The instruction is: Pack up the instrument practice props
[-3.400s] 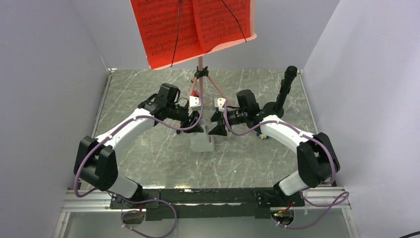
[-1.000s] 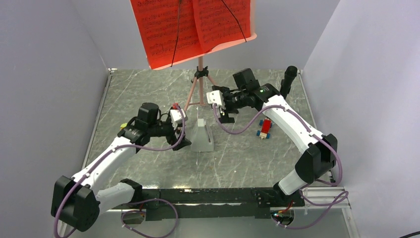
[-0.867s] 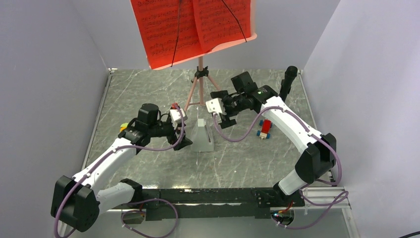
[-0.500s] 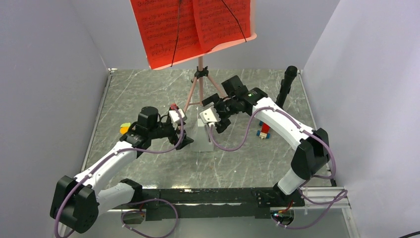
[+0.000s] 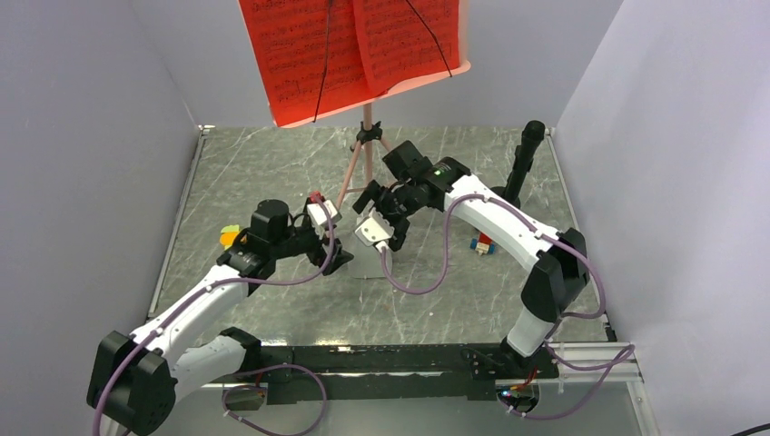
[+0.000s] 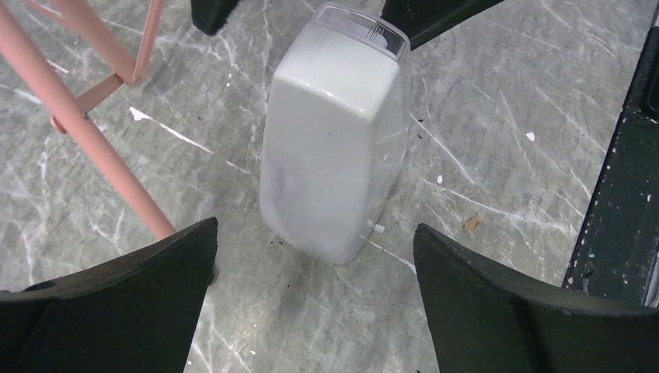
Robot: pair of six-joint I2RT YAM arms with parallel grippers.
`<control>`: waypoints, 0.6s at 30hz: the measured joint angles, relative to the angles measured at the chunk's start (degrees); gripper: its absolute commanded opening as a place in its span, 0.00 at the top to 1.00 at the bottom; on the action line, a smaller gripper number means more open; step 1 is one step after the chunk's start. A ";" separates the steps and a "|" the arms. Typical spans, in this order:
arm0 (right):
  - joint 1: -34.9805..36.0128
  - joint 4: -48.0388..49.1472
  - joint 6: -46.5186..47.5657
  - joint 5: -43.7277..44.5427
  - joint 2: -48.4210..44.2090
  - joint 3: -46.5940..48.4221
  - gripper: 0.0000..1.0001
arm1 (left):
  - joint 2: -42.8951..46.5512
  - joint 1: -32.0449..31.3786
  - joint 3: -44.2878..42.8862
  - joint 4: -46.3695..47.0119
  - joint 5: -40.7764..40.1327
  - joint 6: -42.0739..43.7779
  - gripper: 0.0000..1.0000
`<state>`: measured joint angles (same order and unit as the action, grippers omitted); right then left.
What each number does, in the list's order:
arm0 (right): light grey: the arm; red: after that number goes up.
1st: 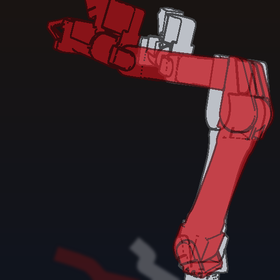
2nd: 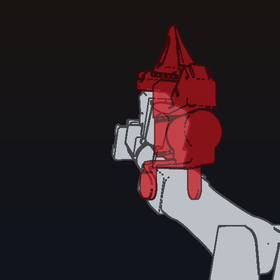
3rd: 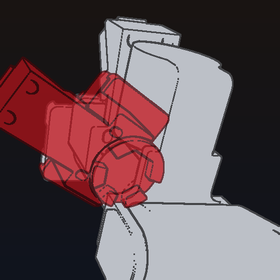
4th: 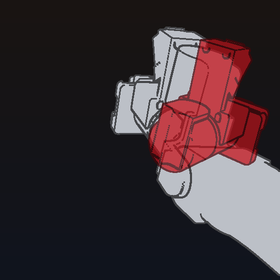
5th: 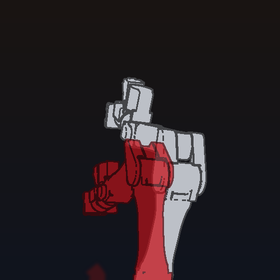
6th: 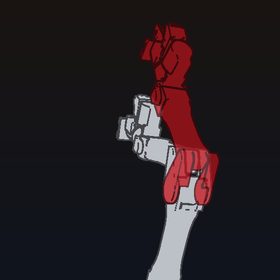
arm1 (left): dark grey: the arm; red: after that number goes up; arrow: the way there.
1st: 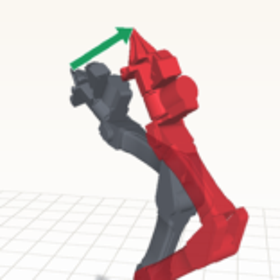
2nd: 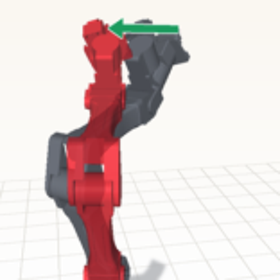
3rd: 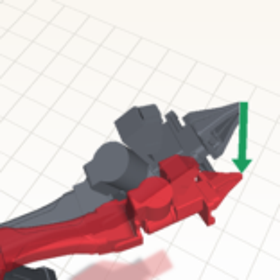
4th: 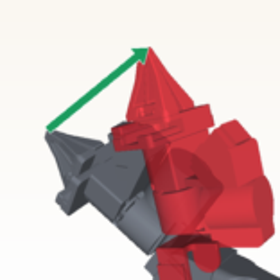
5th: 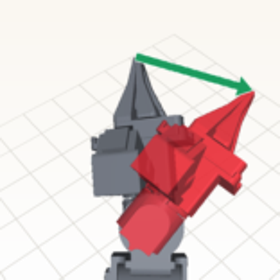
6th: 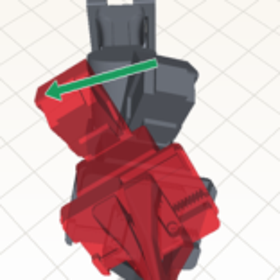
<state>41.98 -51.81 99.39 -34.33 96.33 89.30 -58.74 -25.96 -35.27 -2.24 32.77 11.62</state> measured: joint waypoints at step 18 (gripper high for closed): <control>2.21 -22.73 7.45 0.07 11.67 17.62 0.35 | 6.47 1.40 3.13 -5.68 -4.00 0.07 0.01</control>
<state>44.18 -74.54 106.85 -34.26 108.01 106.91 -52.27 -24.56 -32.14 -7.92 28.77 11.68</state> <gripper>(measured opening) 0.679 0.994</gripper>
